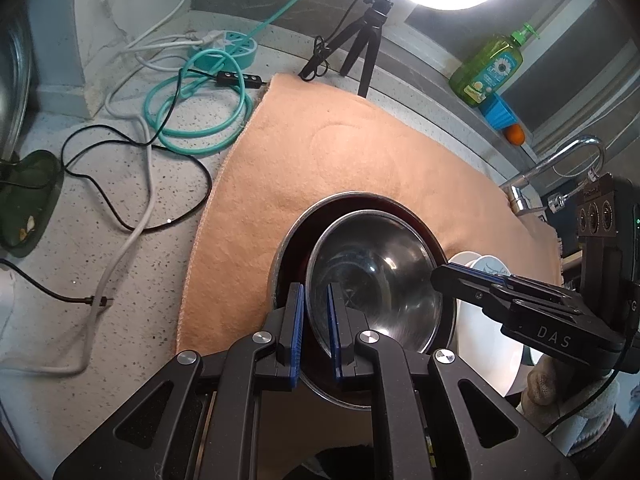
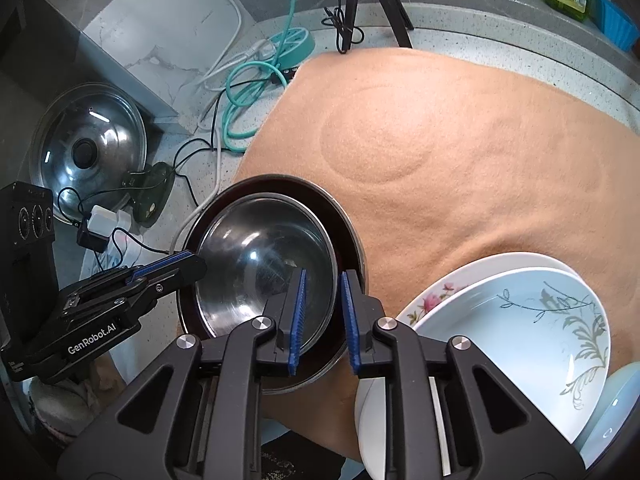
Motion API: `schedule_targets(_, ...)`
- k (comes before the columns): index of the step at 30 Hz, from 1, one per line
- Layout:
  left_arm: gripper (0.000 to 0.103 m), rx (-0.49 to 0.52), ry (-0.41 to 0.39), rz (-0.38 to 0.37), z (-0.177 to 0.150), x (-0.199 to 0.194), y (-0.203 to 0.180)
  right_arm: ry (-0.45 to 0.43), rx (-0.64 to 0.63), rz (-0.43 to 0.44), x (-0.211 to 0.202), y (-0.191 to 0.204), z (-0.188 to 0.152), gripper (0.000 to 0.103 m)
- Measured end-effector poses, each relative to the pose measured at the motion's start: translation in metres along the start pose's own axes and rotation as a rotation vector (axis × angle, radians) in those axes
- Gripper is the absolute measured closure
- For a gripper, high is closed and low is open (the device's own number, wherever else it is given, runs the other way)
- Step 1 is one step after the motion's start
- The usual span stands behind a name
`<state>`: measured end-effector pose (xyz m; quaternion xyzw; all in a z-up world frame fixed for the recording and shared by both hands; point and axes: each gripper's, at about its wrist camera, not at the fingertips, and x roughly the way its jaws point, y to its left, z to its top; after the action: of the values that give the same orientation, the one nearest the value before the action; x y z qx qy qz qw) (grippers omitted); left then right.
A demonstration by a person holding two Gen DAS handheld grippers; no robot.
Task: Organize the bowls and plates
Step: 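Open the left gripper and withdraw from the nested bowls, then move the open left gripper to the pale blue bowl rim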
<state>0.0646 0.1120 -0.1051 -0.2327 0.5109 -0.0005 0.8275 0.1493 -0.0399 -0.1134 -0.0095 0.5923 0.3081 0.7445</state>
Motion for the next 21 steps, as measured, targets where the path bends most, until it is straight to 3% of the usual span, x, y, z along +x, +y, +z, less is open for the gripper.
schedule_targets(10, 0.093, 0.011, -0.049, 0.003, 0.004, -0.015, -0.010, -0.043, 0.001, 0.013, -0.020, -0.003, -0.001, 0.077)
schedule_targets(21, 0.093, 0.052, -0.068, -0.071, 0.001, -0.022, -0.048, -0.108, -0.015, -0.028, -0.059, -0.016, -0.015, 0.077)
